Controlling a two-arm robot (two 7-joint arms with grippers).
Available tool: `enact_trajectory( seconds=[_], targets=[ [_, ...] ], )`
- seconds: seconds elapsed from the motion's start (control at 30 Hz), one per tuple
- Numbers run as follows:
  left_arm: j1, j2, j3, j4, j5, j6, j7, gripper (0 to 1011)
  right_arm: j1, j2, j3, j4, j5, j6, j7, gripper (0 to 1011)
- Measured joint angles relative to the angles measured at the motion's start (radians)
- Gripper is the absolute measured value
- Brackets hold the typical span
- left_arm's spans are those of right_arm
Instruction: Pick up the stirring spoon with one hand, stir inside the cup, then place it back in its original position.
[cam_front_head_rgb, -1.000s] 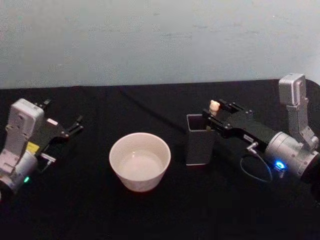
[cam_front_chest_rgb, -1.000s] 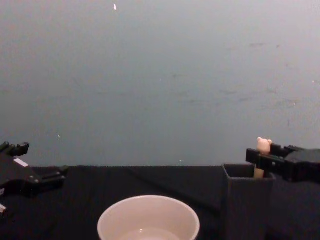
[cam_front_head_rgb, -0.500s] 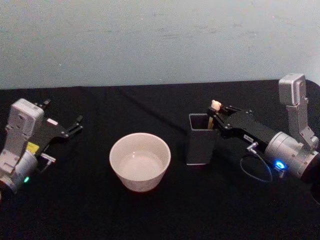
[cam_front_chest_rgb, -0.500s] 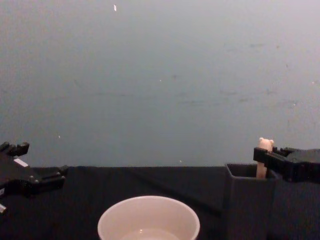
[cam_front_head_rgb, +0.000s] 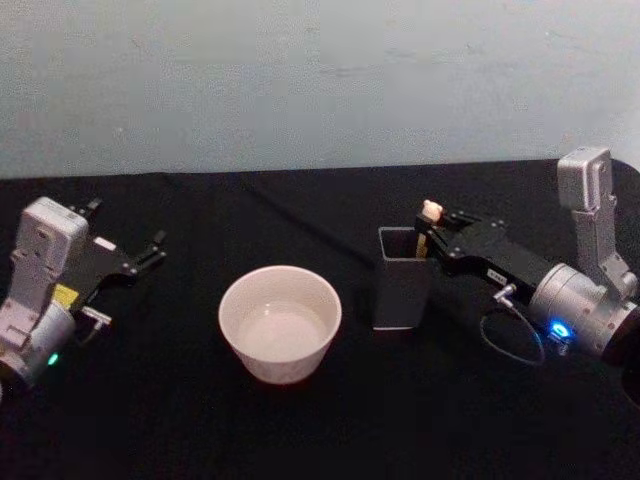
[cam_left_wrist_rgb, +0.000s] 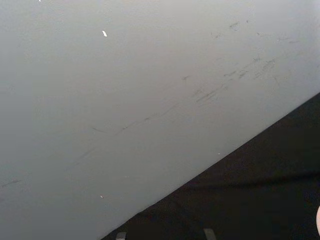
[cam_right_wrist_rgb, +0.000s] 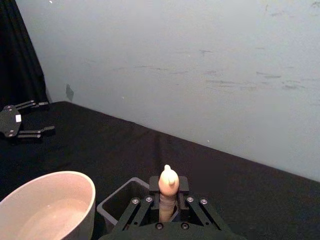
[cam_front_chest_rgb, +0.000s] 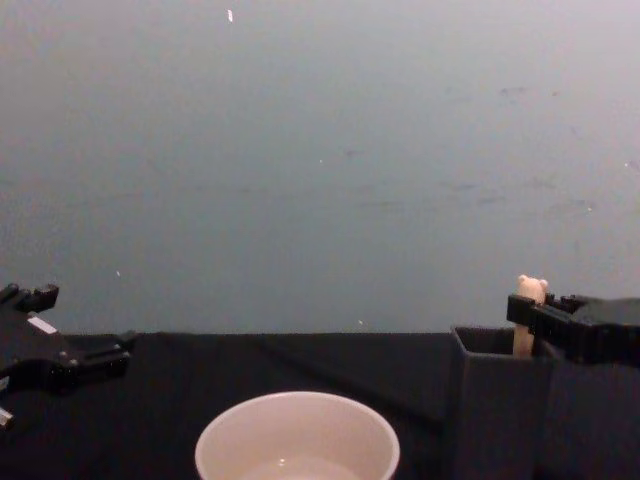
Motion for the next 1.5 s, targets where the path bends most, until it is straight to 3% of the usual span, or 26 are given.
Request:
enact_trajectory(
  seconds=[0.33, 0.9, 1.5],
  targets=[
    [0.0, 0.0, 0.0, 0.0, 0.0, 0.0, 0.0, 1001, 0.0, 0.0, 0.001, -0.002, 0.001, 0.007, 0.002, 197],
    [0.0, 0.0, 0.0, 0.0, 0.0, 0.0, 0.0, 1001, -0.016, 0.015, 0.034, -0.077, 0.059, 0.036, -0.002, 197],
    [0.0, 0.0, 0.0, 0.0, 0.0, 0.0, 0.0, 1001, -0.004, 0.019, 0.074, -0.162, 0.137, -0.011, -0.004, 197]
  ],
)
